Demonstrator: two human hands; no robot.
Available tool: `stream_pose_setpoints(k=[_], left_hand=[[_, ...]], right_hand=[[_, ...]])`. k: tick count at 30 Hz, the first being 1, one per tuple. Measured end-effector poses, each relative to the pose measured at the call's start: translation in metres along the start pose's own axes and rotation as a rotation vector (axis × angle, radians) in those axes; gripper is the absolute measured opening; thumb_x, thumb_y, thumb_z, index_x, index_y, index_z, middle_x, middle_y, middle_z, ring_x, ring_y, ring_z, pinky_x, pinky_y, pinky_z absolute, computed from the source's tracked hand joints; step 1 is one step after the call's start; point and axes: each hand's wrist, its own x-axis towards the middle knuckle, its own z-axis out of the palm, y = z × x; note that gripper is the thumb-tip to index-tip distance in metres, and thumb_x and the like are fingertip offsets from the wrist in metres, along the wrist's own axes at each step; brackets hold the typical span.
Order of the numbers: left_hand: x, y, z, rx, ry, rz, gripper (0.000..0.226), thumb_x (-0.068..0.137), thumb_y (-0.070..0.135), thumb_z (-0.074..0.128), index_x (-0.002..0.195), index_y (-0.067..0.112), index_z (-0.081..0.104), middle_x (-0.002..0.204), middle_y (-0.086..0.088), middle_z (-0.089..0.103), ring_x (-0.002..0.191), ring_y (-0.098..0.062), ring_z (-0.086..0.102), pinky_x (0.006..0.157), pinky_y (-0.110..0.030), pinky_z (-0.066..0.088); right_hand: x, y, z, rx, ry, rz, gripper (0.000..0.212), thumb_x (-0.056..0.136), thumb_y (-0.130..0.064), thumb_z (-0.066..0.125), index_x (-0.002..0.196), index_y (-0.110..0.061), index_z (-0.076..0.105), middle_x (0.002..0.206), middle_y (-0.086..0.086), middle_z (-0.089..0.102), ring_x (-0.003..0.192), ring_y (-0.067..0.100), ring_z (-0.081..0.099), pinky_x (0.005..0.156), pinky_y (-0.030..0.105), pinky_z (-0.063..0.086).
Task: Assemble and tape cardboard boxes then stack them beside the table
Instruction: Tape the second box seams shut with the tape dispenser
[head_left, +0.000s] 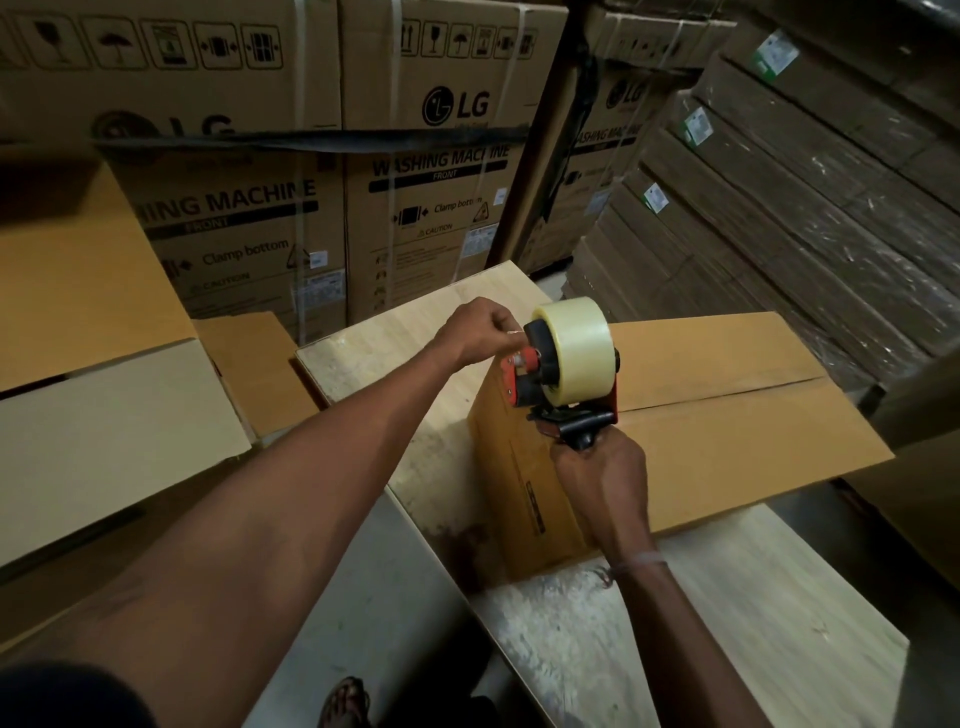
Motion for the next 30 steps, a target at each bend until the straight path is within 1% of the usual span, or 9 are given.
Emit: stream_pose_setpoints(k=[4, 6, 9, 12, 17, 22, 26, 28, 30], left_hand=[[0.0, 0.0, 0.002, -0.019, 0.053, -0.012, 0.032, 0.083, 0.019, 0.073, 0.055, 0.029, 0.061, 0.054, 0.019, 0.058, 0.069, -0.013, 0.057, 0.071, -0.033, 0.042], [-0.001, -0.003, 0.007, -0.041, 0.068, -0.027, 0.031, 0.08, 0.028, 0.073, 0.051, 0.033, 0.063, 0.05, 0.023, 0.057, 0.065, -0.01, 0.052, 0.071, -0.035, 0.042], [-0.002, -0.006, 0.012, -0.089, 0.071, -0.039, 0.009, 0.065, 0.045, 0.067, 0.058, 0.039, 0.069, 0.059, 0.023, 0.064, 0.072, -0.012, 0.063, 0.077, -0.044, 0.057], [0.001, -0.012, 0.014, -0.125, 0.097, -0.042, 0.031, 0.057, 0.061, 0.066, 0.07, 0.034, 0.075, 0.073, 0.018, 0.072, 0.084, -0.015, 0.071, 0.089, -0.054, 0.059], [0.004, -0.017, 0.016, -0.165, 0.097, -0.041, 0.05, 0.059, 0.076, 0.07, 0.077, 0.03, 0.078, 0.082, 0.017, 0.076, 0.092, -0.011, 0.072, 0.095, -0.054, 0.056], [0.003, -0.016, 0.022, -0.173, 0.13, -0.07, 0.036, 0.073, 0.061, 0.078, 0.075, 0.025, 0.076, 0.085, 0.012, 0.076, 0.095, -0.011, 0.071, 0.094, -0.052, 0.057], [0.003, -0.015, 0.024, -0.174, 0.156, -0.067, 0.029, 0.082, 0.052, 0.08, 0.078, 0.023, 0.077, 0.087, 0.009, 0.075, 0.094, -0.013, 0.07, 0.093, -0.049, 0.058], [0.005, -0.015, 0.025, -0.169, 0.16, -0.058, 0.029, 0.084, 0.05, 0.079, 0.08, 0.022, 0.077, 0.087, 0.009, 0.075, 0.093, -0.013, 0.069, 0.093, -0.049, 0.058], [0.01, -0.016, 0.023, -0.162, 0.165, -0.052, 0.03, 0.083, 0.052, 0.078, 0.079, 0.023, 0.077, 0.086, 0.01, 0.075, 0.093, -0.012, 0.07, 0.093, -0.049, 0.058]], right_hand=[[0.004, -0.001, -0.001, -0.03, -0.009, 0.017, 0.012, 0.086, -0.019, 0.071, 0.086, -0.008, 0.069, 0.084, 0.009, 0.071, 0.081, 0.028, 0.067, 0.057, 0.026, 0.041], [0.003, -0.002, -0.004, -0.021, -0.02, 0.026, 0.014, 0.088, -0.023, 0.073, 0.087, -0.009, 0.069, 0.084, 0.008, 0.071, 0.081, 0.026, 0.067, 0.061, 0.03, 0.045], [-0.004, -0.001, -0.01, -0.022, -0.031, 0.014, 0.013, 0.089, -0.023, 0.073, 0.081, -0.016, 0.064, 0.081, 0.005, 0.07, 0.078, 0.023, 0.066, 0.061, 0.03, 0.046], [-0.012, 0.004, -0.016, -0.076, -0.019, -0.006, 0.017, 0.088, -0.018, 0.071, 0.075, -0.017, 0.06, 0.073, 0.004, 0.067, 0.068, 0.022, 0.063, 0.055, 0.028, 0.041], [-0.033, 0.016, -0.031, -0.068, -0.009, -0.007, 0.021, 0.089, -0.017, 0.071, 0.072, -0.015, 0.06, 0.062, 0.0, 0.061, 0.056, 0.015, 0.054, 0.049, 0.026, 0.037], [-0.06, 0.043, -0.043, -0.027, -0.028, 0.042, 0.027, 0.088, -0.032, 0.077, 0.069, -0.019, 0.062, 0.055, 0.0, 0.06, 0.051, 0.015, 0.052, 0.05, 0.028, 0.037], [-0.07, 0.058, -0.039, 0.016, -0.039, 0.094, 0.024, 0.086, -0.046, 0.077, 0.079, -0.024, 0.069, 0.067, -0.004, 0.072, 0.06, 0.018, 0.071, 0.062, 0.04, 0.058], [-0.068, 0.059, -0.037, 0.063, -0.033, 0.109, 0.023, 0.086, -0.039, 0.079, 0.077, -0.02, 0.069, 0.06, -0.007, 0.068, 0.055, 0.015, 0.063, 0.058, 0.041, 0.052], [-0.064, 0.055, -0.033, 0.126, -0.039, 0.112, 0.027, 0.086, -0.035, 0.081, 0.073, -0.017, 0.067, 0.048, -0.008, 0.055, 0.046, 0.009, 0.044, 0.053, 0.034, 0.038]])
